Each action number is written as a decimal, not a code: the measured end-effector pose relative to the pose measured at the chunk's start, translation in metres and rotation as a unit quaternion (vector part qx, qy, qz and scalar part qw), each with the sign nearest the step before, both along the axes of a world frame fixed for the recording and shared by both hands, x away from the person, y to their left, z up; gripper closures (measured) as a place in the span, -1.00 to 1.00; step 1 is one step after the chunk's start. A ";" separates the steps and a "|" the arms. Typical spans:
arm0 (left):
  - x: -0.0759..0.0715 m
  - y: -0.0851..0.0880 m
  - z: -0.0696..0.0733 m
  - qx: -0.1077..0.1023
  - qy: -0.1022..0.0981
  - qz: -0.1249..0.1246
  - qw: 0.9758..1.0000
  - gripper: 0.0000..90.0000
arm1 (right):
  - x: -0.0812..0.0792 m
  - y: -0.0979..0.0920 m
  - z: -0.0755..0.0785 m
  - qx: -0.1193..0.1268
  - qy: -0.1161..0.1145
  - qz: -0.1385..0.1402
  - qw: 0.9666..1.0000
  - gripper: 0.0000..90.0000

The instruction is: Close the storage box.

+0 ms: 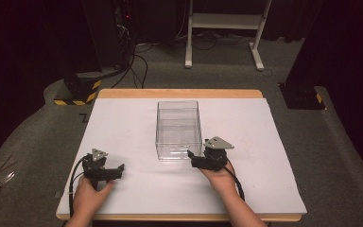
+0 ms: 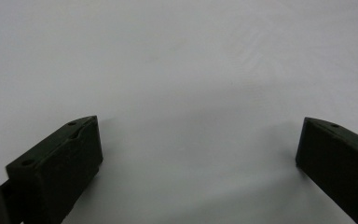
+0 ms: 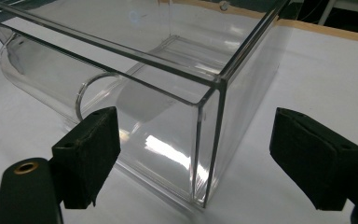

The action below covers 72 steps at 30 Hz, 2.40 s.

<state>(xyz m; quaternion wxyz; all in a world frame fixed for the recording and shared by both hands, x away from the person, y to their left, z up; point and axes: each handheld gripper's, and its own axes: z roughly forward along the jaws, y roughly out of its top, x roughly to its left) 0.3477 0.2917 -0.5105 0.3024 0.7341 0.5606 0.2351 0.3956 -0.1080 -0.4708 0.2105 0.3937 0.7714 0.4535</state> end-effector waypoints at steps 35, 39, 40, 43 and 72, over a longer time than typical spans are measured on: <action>0.000 0.000 0.000 0.000 0.000 0.000 1.000 -0.99 | 0.018 0.001 -0.006 -0.005 0.019 -0.012 1.000 -0.60; 0.000 0.000 0.000 0.000 0.000 0.000 1.000 -0.99 | 0.011 -0.003 -0.002 -0.002 0.017 -0.006 1.000 -0.59; 0.000 0.000 0.000 0.000 0.000 0.000 1.000 -0.99 | 0.009 -0.004 -0.001 -0.001 0.016 -0.005 1.000 -0.59; 0.000 0.000 0.000 0.000 0.000 0.000 1.000 -0.99 | 0.003 -0.008 0.001 0.000 0.011 0.000 1.000 -0.58; 0.000 0.000 0.000 0.000 0.000 0.000 1.000 -0.99 | -0.036 -0.100 -0.025 -0.053 0.039 -0.053 0.996 -0.55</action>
